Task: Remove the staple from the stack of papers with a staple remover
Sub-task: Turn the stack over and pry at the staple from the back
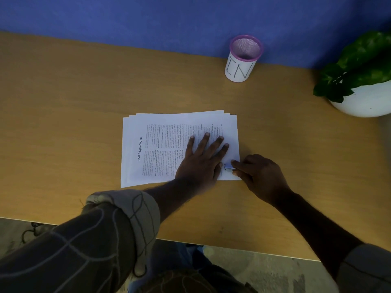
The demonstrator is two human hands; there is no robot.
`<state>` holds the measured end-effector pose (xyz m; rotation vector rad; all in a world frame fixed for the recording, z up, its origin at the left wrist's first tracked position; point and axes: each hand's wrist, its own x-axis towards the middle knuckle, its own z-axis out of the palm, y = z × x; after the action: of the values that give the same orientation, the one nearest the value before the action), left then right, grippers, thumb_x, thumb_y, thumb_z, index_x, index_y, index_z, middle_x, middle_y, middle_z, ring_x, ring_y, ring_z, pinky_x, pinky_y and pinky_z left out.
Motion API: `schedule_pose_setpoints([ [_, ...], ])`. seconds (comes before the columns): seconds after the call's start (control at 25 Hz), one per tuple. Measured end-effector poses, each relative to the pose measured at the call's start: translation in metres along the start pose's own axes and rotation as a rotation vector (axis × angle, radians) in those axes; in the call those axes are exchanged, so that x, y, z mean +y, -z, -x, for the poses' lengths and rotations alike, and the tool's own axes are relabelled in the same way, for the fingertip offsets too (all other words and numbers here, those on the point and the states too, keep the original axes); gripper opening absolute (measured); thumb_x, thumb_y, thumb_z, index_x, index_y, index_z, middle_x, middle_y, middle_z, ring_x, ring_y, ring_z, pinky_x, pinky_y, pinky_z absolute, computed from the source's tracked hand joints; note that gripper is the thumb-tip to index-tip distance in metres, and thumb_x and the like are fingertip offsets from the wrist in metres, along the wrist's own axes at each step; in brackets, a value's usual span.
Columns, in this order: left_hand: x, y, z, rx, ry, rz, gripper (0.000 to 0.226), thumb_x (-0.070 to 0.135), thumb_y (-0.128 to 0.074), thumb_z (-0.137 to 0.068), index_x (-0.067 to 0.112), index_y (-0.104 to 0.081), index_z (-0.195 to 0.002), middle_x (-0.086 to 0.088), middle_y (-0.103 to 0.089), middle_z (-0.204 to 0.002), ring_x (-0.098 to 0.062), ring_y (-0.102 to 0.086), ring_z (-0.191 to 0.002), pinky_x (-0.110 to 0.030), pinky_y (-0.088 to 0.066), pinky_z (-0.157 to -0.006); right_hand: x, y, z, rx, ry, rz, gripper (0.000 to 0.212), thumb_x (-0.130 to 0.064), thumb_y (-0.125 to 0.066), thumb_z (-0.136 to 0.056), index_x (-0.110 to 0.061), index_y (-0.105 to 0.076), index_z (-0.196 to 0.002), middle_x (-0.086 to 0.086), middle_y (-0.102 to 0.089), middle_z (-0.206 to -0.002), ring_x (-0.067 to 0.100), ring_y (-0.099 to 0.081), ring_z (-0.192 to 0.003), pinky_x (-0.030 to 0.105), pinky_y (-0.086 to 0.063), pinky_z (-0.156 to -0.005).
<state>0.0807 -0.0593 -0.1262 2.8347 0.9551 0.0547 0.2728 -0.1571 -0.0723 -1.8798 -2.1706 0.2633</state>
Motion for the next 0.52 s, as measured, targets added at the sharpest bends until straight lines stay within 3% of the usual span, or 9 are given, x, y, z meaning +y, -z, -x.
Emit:
schedule_pose_setpoints([
  [0.52,-0.0020,0.0004,0.0002,0.011,-0.021,0.001,0.061,0.046,-0.029,-0.101,0.026,-0.025,-0.158,-0.003,-0.020,-0.168,-0.037,-0.014,-0.155,-0.064,-0.011,-0.121,0.0005,-0.0069,0.0019,0.037,-0.155,-0.170,0.029,-0.031,-0.062,-0.092,-0.017,-0.070,-0.116,0.000,-0.067,-0.081,0.015,-0.058,-0.067,0.029,-0.051,-0.054],
])
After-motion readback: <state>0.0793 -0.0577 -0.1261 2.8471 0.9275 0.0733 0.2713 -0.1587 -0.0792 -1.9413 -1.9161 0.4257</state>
